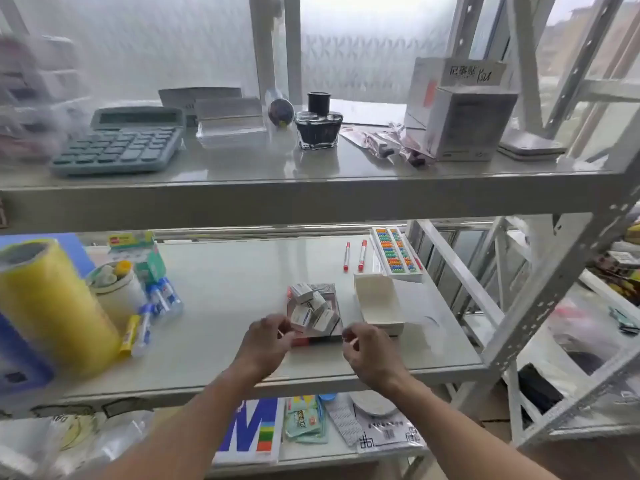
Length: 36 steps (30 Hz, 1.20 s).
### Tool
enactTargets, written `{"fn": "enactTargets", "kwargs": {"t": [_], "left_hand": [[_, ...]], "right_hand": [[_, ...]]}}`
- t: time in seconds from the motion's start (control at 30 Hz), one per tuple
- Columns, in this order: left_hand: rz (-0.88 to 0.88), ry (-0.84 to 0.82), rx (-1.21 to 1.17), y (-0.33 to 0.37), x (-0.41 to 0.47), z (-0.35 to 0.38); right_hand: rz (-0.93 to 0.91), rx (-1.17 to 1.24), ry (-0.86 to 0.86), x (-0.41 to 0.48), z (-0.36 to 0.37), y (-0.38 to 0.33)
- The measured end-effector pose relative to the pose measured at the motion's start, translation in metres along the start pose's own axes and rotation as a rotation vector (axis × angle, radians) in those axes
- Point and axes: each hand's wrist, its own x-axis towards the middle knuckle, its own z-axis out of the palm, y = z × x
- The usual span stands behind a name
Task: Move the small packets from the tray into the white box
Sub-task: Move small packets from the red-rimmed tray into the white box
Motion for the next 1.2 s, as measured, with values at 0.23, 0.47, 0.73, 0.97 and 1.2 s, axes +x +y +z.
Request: {"fn": "enactTargets", "kwargs": {"t": [0.23,0.47,0.73,0.97,1.2], "left_hand": [[-0.053,-0.03,0.126,0.002,0.087,0.008],[-0.092,-0.037,0.13,-0.002,0.112,0.032],[-0.106,-0.022,0.152,-0.007,0.125,0.038],[0.102,0.062,-0.006,0.049,0.117,0.041],[0.137,-0.096,0.168,0.122,0.115,0.093]], "right_hand": [[0.027,-0.121,-0.075,0.058,0.017,-0.01],[0.017,-0.204,-0.143,0.075,0.033,-0.001],[-0.022,-0.147,-0.066,0.079,0.035,0.002],[-0.002,-0.002,0.118,0.083,-0.042,0.043],[0.065,-0.167,-0.032,0.103,-0.08,0.098]]}}
